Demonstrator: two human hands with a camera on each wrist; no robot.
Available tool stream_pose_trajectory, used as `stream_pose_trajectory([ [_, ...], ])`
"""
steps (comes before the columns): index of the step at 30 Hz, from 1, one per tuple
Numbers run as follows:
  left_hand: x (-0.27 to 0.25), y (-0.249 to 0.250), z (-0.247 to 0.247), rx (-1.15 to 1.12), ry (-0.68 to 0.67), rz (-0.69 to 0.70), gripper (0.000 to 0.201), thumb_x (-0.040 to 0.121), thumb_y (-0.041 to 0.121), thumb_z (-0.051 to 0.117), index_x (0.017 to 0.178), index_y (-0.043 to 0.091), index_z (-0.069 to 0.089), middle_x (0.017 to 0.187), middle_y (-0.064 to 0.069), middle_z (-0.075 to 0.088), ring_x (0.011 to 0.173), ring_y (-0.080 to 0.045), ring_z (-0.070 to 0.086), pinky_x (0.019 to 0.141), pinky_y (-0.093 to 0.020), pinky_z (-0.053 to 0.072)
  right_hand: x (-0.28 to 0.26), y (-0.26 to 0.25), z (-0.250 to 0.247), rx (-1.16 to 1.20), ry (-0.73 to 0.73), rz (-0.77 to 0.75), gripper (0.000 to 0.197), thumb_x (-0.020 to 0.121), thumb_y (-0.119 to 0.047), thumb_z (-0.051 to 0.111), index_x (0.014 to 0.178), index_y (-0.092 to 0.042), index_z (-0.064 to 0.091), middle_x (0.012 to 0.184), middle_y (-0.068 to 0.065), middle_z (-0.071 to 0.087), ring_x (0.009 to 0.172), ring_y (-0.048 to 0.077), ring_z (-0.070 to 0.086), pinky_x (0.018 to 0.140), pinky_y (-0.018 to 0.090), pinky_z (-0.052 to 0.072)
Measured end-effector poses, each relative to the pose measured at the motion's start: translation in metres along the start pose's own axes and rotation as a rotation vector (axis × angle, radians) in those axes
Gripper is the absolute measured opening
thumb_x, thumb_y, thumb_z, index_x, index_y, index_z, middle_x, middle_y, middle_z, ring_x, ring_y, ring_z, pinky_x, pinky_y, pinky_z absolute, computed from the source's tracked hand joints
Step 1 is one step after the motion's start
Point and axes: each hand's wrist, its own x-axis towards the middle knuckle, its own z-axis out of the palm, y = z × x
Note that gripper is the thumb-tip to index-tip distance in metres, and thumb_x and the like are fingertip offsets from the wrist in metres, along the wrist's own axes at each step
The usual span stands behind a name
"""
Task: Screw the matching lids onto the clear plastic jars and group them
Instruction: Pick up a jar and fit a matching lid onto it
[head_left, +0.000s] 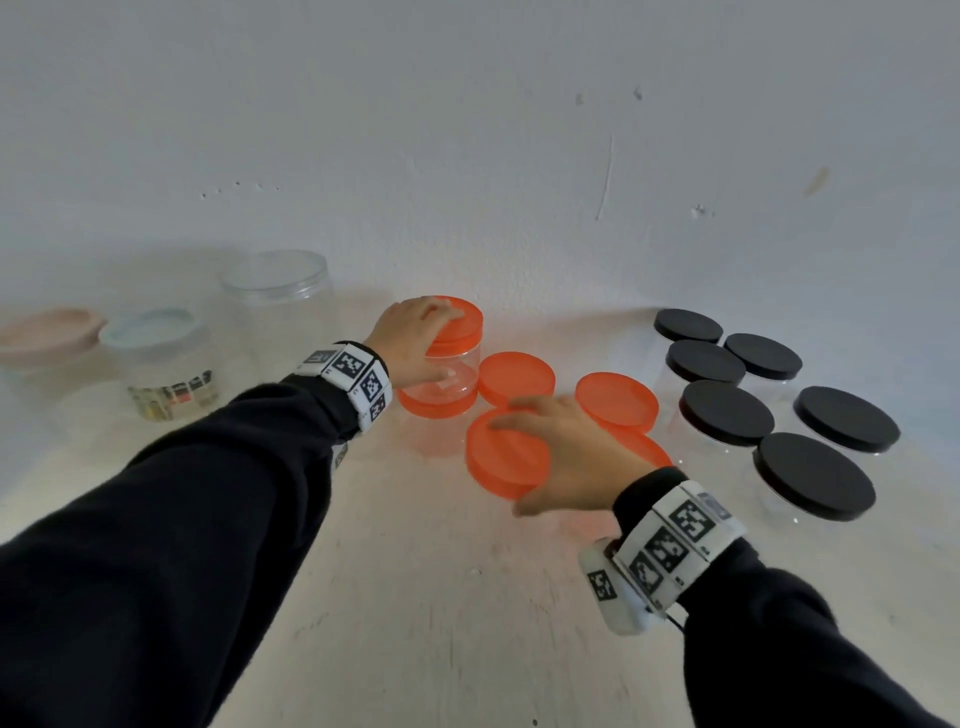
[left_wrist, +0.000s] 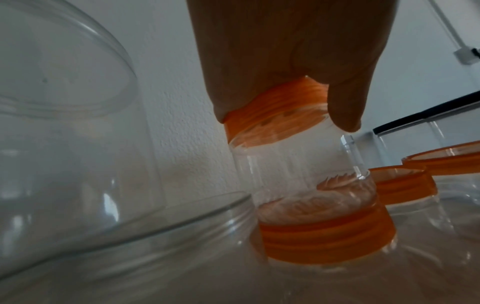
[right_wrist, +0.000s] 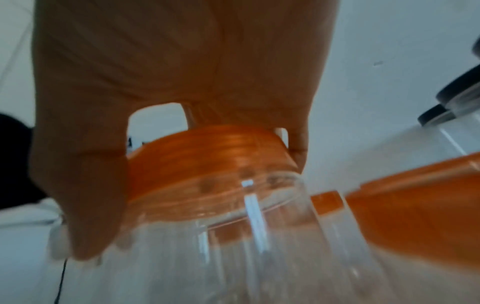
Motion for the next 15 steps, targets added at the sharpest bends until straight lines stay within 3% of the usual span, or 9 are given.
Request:
stream_pose_trajectory([
  [4, 0.001, -0.003, 0.004, 0.011, 0.031, 0.000, 0.076, 0.079, 0.040, 0.068, 0.141, 0.018, 0.032, 0.148, -0.005, 0.030, 0.135, -0.025, 0.028, 0.111, -0.039, 0.021, 0.016, 0.004, -0.040, 0.109, 0.279, 0.068, 0.087, 0.063, -0.034, 0.081, 0.139, -0.031, 0.039, 0.144, -0.003, 0.029, 0.127, 0.019, 0.023, 0.100, 0.028, 0.026],
  [6, 0.001, -0.003, 0.007, 0.027, 0.040, 0.000, 0.075, 0.079, 0.041, 0.067, 0.141, 0.018, 0.032, 0.147, -0.005, 0.030, 0.135, -0.025, 0.028, 0.111, -0.039, 0.020, 0.028, 0.010, -0.053, 0.129, 0.372, 0.125, 0.085, 0.065, -0.031, 0.080, 0.139, -0.029, 0.039, 0.146, 0.000, 0.028, 0.129, 0.023, 0.022, 0.100, 0.029, 0.026],
  [10, 0.003, -0.004, 0.009, 0.039, 0.045, -0.009, 0.074, 0.080, 0.043, 0.065, 0.142, 0.020, 0.031, 0.149, -0.003, 0.028, 0.137, -0.023, 0.025, 0.112, -0.038, 0.017, 0.056, 0.025, -0.064, 0.169, 0.391, 0.245, 0.083, 0.068, -0.029, 0.079, 0.141, -0.027, 0.037, 0.149, 0.004, 0.024, 0.134, 0.026, 0.018, 0.104, 0.037, 0.026],
  [15, 0.002, -0.004, 0.010, 0.041, 0.064, -0.014, 0.075, 0.078, 0.036, 0.068, 0.142, 0.022, 0.031, 0.148, 0.000, 0.028, 0.136, -0.021, 0.024, 0.113, -0.038, 0.017, 0.084, 0.033, -0.048, 0.171, 0.338, 0.265, 0.078, 0.068, -0.030, 0.080, 0.136, -0.022, 0.043, 0.148, 0.006, 0.025, 0.134, 0.026, 0.019, 0.104, 0.035, 0.027],
])
